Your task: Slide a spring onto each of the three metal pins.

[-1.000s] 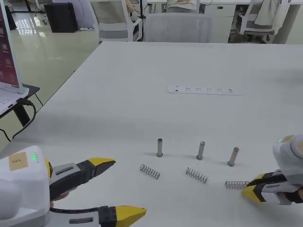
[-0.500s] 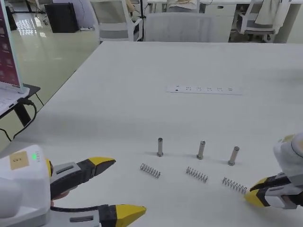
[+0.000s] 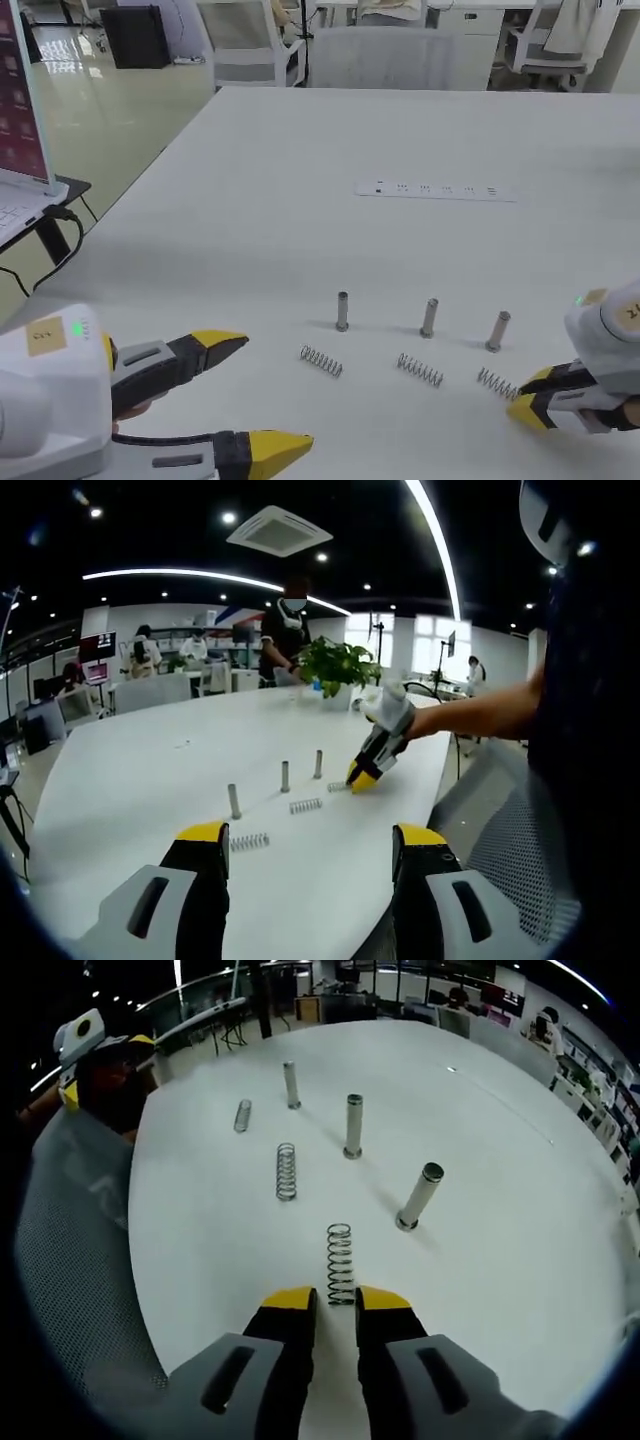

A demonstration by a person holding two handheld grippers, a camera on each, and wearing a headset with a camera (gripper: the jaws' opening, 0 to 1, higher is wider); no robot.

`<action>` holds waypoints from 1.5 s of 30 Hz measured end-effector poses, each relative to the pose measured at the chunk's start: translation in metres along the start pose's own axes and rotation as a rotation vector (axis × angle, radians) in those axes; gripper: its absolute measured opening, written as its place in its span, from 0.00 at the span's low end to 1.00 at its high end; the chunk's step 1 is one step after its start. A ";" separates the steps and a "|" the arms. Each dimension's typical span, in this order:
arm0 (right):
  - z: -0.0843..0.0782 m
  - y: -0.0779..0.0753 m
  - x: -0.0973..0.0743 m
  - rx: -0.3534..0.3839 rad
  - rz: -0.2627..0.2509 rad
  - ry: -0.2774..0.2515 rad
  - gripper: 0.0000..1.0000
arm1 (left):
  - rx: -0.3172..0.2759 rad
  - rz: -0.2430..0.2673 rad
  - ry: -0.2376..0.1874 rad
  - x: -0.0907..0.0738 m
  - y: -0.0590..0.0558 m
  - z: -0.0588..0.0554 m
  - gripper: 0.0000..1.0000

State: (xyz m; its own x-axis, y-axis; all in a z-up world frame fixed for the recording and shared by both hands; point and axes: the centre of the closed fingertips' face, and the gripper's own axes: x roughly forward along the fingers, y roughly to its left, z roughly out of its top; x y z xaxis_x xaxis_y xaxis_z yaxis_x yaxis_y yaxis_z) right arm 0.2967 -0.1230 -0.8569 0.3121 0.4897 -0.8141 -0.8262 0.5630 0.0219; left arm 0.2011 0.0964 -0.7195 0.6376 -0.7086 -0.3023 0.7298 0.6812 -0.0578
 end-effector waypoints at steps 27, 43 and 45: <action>0.001 -0.003 0.000 0.021 -0.045 -0.003 0.08 | 0.006 -0.031 0.021 0.003 -0.006 -0.004 0.61; 0.015 0.002 -0.022 0.021 -0.043 -0.061 0.08 | 0.019 -0.079 0.027 0.013 -0.009 0.005 0.60; 0.017 0.003 -0.026 0.017 -0.044 -0.067 0.08 | 0.025 -0.091 0.022 0.017 -0.011 0.010 0.60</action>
State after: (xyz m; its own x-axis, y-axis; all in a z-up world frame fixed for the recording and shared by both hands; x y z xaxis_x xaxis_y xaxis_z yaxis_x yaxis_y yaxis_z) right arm 0.2944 -0.1228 -0.8255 0.3796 0.5073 -0.7737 -0.8029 0.5961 -0.0030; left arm 0.2068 0.0751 -0.7149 0.5629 -0.7631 -0.3175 0.7906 0.6092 -0.0625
